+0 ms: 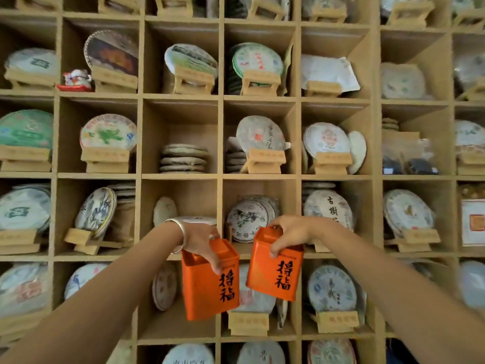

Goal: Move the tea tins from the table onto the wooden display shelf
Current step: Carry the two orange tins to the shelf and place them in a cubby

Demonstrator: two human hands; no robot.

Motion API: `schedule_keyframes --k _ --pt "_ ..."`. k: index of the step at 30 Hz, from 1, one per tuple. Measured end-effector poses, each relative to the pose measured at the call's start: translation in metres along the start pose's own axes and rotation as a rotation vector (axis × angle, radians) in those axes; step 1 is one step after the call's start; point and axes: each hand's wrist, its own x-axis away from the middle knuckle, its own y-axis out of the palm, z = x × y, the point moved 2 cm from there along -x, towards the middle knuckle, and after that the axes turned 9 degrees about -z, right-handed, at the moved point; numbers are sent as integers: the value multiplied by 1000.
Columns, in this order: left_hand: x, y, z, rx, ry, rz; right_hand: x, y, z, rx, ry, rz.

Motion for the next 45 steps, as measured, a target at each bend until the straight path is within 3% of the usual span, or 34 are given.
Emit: schedule_keyframes --k 11,25,38,45 --pt "-89 -41 -63 -13 -15 -28 -134 -39 6 29 -26 33" --pt "-143 -50 -83 50 11 -131 -231 -49 28 50 76 -60" --pt "-181 -47 -63 61 54 -165 -272 -53 30 81 -18 -130" --pt "-184 -54 -47 29 115 -176 -253 -60 22 60 -228 59"
